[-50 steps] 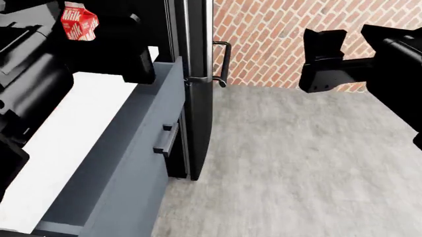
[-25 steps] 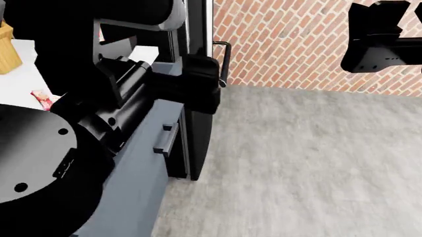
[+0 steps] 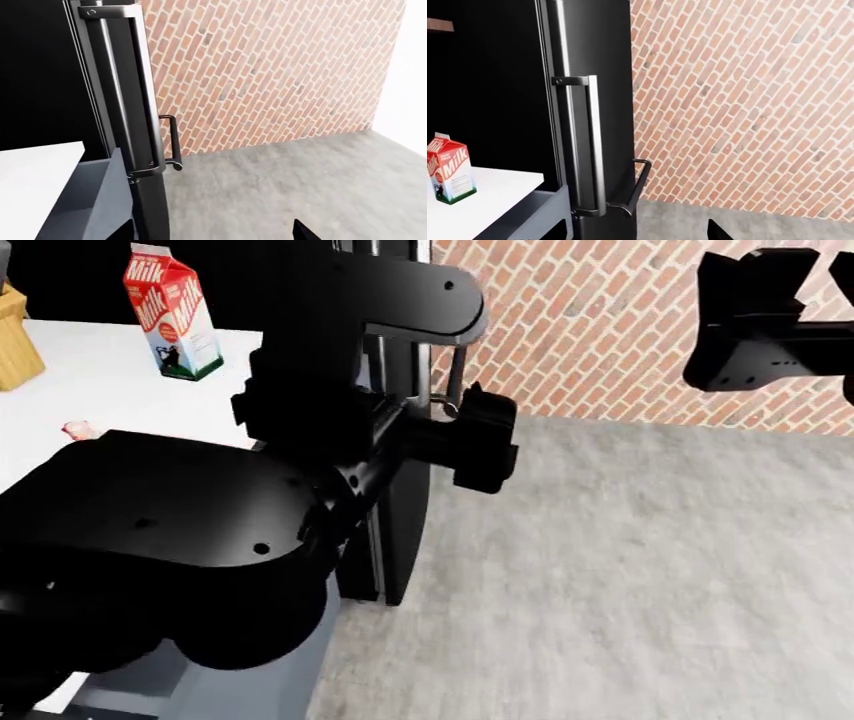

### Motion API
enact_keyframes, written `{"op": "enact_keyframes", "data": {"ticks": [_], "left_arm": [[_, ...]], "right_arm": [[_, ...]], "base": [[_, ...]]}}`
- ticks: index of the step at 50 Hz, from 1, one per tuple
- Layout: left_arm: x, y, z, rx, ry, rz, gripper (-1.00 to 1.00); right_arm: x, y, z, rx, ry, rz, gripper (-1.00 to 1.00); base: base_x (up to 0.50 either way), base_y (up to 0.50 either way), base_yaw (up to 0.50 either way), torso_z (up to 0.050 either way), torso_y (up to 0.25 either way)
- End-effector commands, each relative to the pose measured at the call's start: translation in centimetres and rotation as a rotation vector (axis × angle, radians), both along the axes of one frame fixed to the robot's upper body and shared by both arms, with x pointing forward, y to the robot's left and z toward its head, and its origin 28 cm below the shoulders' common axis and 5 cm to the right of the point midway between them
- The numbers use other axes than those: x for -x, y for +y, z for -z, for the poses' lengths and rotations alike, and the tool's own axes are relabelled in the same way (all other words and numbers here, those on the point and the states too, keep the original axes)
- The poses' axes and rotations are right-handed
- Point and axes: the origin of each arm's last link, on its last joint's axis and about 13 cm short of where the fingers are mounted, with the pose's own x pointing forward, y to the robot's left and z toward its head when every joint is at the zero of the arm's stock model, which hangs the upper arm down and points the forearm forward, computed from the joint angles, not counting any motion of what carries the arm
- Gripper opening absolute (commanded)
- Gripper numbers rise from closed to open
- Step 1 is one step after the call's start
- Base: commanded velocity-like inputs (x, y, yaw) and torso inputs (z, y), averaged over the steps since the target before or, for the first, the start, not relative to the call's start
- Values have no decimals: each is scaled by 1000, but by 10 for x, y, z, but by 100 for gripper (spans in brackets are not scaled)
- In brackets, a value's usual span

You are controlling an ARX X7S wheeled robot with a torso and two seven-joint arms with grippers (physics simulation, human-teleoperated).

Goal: Close the right drawer.

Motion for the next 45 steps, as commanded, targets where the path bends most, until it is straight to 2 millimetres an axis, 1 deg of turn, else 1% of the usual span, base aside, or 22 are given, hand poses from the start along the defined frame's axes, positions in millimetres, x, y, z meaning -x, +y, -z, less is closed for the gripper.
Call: {"op": "enact_keyframes", "data": {"ticks": [1,7,16,22,35,45], "left_arm": [[-9,-15,11,-18,62,26,100],[-14,-18,14,-27,81,27,100],[-19,-23,31,-49,131,24,100],[-22,-26,38,-61,154,25,100],[-27,-32,47,-72,192,27,100],[-36,-36,55,-88,214,22,100]], "right_arm": [[-2,2,2,1,7,-9,100],[-2,2,1,0,6,-10,100],[3,-3,-5,-5,-17,10,100],[6,-7,-9,-11,-30,28,100],[8,-8,-11,-15,-39,37,100],[7,-8,-10,-13,-38,35,100]], "base": [[0,0,0,0,0],[0,0,0,0,0],[0,0,0,0,0],[0,0,0,0,0],[0,0,0,0,0],[0,0,0,0,0]]}}
